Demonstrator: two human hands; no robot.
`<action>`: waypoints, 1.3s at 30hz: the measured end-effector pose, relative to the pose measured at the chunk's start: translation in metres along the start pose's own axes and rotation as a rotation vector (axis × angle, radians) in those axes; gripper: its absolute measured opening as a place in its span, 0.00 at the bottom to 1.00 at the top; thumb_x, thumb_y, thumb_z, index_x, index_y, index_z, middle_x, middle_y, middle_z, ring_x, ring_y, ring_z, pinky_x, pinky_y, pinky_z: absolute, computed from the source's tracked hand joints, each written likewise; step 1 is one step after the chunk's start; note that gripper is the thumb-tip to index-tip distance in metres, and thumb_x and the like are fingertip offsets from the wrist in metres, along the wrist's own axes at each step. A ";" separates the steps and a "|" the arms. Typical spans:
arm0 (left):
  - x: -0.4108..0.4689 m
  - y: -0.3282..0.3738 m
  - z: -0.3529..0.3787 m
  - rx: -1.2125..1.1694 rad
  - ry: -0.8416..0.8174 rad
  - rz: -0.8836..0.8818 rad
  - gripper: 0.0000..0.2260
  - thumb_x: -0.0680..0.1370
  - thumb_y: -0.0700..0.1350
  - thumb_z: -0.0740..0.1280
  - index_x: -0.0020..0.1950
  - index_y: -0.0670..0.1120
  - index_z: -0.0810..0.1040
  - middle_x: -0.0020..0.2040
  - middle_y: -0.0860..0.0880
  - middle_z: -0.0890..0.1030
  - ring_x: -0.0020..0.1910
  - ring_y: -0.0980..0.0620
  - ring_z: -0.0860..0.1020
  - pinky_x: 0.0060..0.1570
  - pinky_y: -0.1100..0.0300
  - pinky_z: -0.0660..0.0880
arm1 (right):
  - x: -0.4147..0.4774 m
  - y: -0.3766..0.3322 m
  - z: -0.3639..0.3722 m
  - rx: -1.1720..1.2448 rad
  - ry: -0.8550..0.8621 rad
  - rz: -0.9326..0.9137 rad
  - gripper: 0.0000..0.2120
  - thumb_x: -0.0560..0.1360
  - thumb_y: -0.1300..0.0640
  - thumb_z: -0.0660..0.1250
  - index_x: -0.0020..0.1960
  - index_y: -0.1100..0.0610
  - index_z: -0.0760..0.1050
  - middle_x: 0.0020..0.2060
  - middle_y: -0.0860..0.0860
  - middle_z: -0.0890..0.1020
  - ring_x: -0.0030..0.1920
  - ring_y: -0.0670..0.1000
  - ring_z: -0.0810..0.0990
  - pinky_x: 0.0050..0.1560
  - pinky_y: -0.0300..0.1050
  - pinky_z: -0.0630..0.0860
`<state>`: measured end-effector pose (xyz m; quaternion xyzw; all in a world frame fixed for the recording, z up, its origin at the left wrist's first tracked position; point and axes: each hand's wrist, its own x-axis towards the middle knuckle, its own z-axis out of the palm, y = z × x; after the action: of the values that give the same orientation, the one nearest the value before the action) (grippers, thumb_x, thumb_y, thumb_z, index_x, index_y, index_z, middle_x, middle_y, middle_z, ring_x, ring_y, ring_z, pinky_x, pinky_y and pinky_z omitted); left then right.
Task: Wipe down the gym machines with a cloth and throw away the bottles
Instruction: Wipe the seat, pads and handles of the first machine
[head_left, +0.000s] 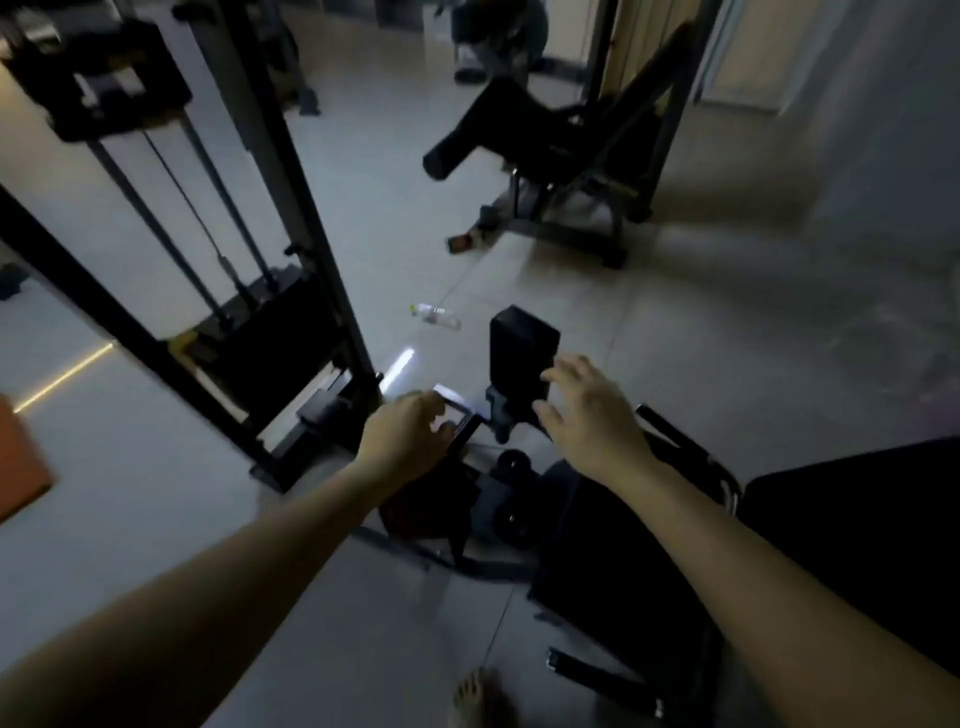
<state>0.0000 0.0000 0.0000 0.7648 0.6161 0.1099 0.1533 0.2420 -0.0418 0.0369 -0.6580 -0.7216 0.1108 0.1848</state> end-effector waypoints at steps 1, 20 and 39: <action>-0.002 -0.011 0.014 0.026 -0.065 -0.098 0.12 0.76 0.57 0.66 0.45 0.49 0.78 0.44 0.50 0.81 0.46 0.43 0.82 0.40 0.55 0.73 | 0.003 0.000 0.022 0.063 -0.084 0.004 0.18 0.80 0.49 0.64 0.66 0.57 0.74 0.68 0.53 0.71 0.63 0.59 0.75 0.61 0.55 0.73; -0.026 -0.037 0.138 -0.345 -0.462 -0.401 0.03 0.79 0.44 0.67 0.47 0.47 0.75 0.42 0.51 0.76 0.39 0.53 0.76 0.36 0.60 0.71 | -0.019 0.009 0.205 0.785 -0.657 0.552 0.09 0.81 0.57 0.64 0.61 0.55 0.75 0.54 0.51 0.79 0.53 0.50 0.80 0.55 0.47 0.79; -0.073 0.061 0.170 -1.183 -0.568 -0.725 0.16 0.75 0.39 0.76 0.61 0.41 0.80 0.54 0.37 0.85 0.48 0.44 0.84 0.48 0.53 0.82 | -0.169 0.108 0.106 1.179 -0.515 0.865 0.14 0.79 0.56 0.69 0.54 0.68 0.79 0.47 0.64 0.84 0.47 0.61 0.84 0.46 0.48 0.79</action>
<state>0.1006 -0.0996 -0.1339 0.3028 0.6044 0.1638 0.7185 0.3072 -0.1885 -0.1230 -0.6277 -0.2426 0.6882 0.2712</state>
